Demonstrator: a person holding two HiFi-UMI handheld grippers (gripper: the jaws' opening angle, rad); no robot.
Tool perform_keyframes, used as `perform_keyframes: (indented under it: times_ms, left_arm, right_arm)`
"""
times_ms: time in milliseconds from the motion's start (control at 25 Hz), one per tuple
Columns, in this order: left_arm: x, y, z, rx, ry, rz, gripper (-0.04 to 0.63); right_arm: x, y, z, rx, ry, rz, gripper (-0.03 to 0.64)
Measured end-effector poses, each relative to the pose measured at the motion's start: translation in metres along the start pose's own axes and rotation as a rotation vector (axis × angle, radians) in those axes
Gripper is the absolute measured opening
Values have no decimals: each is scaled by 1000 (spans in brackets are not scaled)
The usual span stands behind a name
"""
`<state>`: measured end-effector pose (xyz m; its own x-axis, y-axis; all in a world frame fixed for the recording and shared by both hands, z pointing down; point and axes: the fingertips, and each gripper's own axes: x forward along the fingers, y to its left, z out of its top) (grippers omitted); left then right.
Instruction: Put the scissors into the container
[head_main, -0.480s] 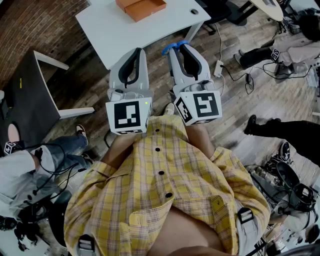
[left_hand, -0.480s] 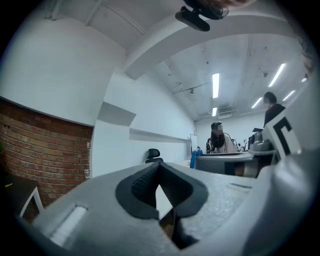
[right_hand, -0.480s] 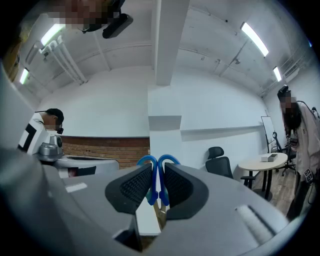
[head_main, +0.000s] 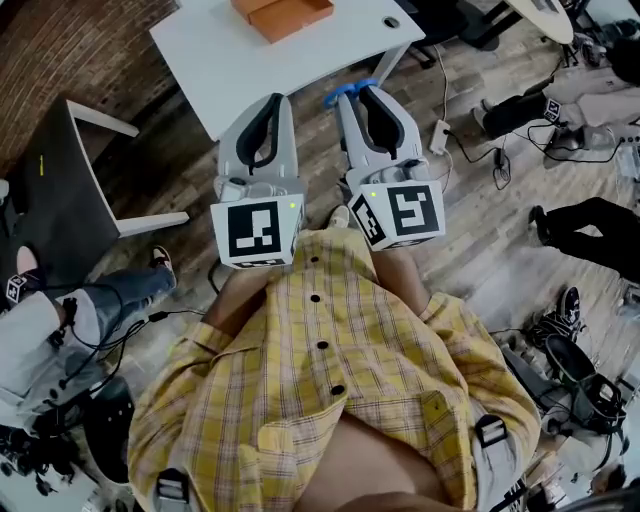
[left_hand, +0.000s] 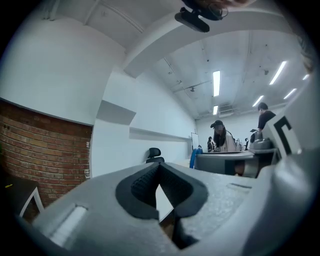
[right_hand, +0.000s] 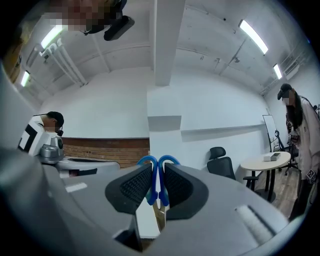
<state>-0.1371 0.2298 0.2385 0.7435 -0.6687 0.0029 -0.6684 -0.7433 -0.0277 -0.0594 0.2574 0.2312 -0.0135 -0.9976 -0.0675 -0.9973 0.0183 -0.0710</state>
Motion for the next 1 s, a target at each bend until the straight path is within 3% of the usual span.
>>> perform_keyframes:
  times_ms: [400,1000]
  left_arm:
    - [23,-12,-7,25,23,44,2]
    - [47,-37,-14,33,32,174,2]
  right_arm:
    - [10,-26,-2,12,-3,51,86]
    - [11,-76,-6,47,-16,122,84]
